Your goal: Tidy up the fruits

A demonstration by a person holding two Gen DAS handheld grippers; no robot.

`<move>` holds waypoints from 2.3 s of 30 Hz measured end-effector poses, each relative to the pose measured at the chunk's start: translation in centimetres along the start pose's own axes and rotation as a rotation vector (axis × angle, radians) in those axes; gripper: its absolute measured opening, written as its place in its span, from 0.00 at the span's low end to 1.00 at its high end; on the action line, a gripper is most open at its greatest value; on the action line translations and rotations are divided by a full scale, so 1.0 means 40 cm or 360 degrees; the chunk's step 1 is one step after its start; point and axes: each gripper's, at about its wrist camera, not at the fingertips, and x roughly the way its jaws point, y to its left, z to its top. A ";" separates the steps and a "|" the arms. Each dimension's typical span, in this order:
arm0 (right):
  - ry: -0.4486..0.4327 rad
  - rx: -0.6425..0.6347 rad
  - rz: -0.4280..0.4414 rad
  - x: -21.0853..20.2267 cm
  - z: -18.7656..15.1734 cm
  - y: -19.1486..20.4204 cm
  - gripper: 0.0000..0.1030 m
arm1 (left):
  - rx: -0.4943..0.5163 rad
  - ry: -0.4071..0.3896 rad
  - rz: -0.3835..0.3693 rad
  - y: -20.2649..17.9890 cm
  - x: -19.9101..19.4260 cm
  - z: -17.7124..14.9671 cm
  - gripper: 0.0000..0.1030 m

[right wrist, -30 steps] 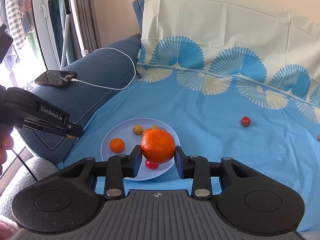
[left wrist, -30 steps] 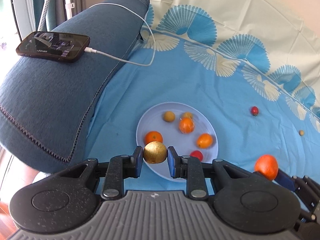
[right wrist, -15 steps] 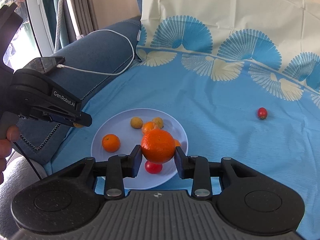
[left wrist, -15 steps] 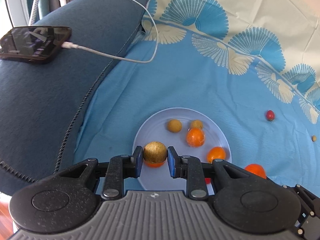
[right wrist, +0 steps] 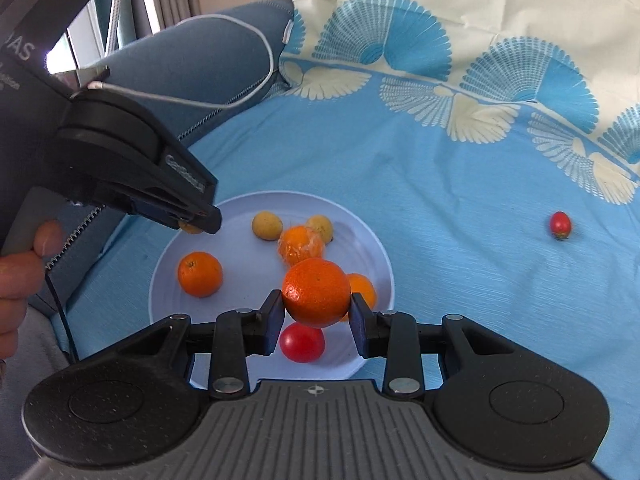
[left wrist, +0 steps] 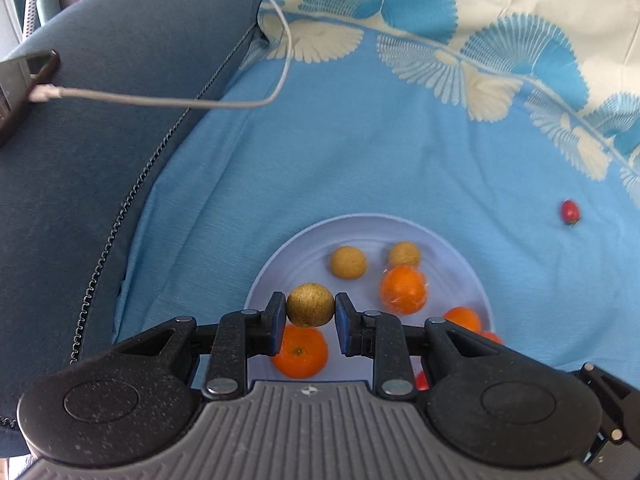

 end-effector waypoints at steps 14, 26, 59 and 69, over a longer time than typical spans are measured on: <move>-0.0090 -0.0074 -0.0049 -0.062 0.028 0.004 0.88 | 0.0086 -0.0088 0.0135 0.037 -0.104 -0.058 1.00; -0.0081 0.0064 -0.0082 -0.271 -0.063 0.029 0.97 | 0.0023 0.0015 0.0152 0.036 -0.262 -0.220 1.00; -0.0506 0.0009 -0.0187 -0.587 -0.185 0.061 0.99 | 0.0143 -0.0274 0.0115 -0.035 -0.509 -0.368 1.00; -0.0524 -0.0005 -0.0189 -0.594 -0.190 0.070 0.99 | 0.0140 -0.0281 0.0111 -0.026 -0.512 -0.366 1.00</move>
